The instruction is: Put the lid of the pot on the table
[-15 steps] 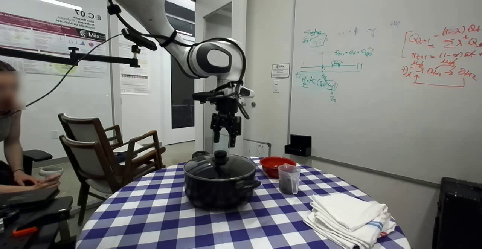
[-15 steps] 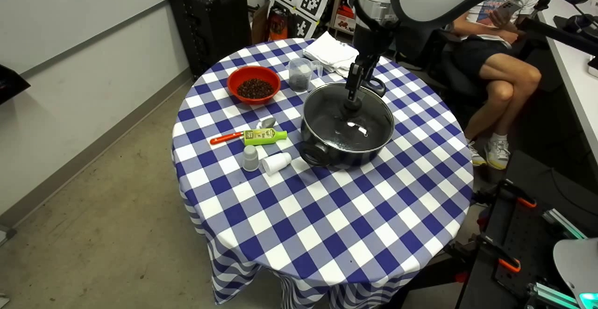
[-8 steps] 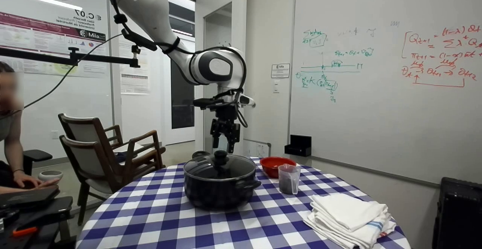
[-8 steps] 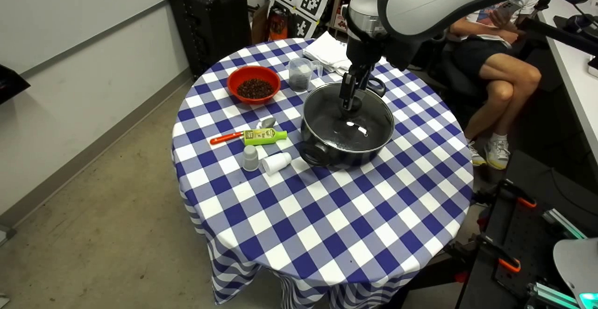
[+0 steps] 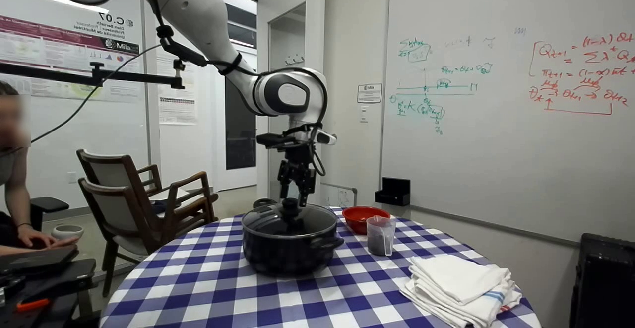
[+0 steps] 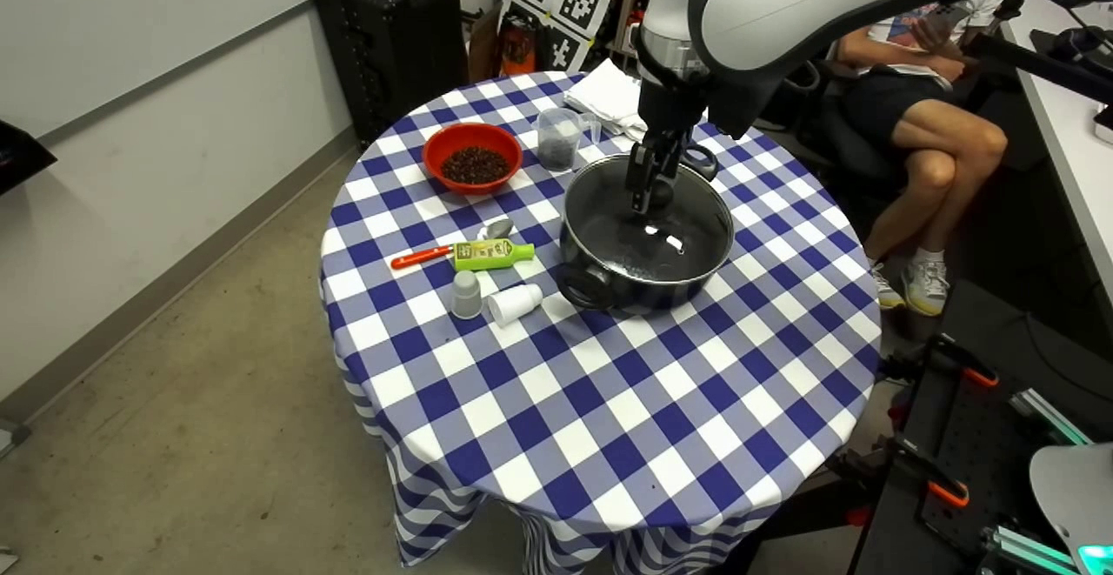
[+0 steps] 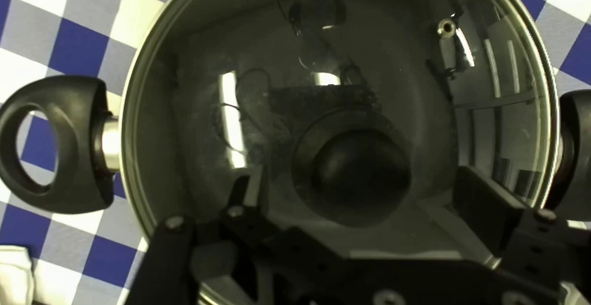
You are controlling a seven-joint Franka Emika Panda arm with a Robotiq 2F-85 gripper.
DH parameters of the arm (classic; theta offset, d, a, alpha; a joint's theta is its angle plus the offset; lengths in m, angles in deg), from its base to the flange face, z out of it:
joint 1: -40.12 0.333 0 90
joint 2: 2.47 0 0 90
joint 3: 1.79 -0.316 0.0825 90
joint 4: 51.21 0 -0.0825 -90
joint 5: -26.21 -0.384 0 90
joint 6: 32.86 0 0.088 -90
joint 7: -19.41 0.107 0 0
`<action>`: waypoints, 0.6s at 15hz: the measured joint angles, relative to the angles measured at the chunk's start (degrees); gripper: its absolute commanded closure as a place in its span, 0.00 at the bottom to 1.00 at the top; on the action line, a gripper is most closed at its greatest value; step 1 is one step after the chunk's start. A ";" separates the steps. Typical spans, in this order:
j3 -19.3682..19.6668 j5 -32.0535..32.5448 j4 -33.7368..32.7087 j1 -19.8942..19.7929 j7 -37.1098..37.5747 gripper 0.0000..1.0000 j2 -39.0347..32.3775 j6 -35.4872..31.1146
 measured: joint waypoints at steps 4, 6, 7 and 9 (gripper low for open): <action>0.00 -0.83 -0.96 -0.13 0.00 0.56 -0.60 1.45; 0.10 -1.02 -1.35 -0.21 0.00 0.72 -0.68 2.07; 0.14 -1.08 -1.73 -0.31 0.00 0.75 -0.67 2.57; 0.14 -1.20 -2.25 -0.32 0.05 0.75 -0.85 3.27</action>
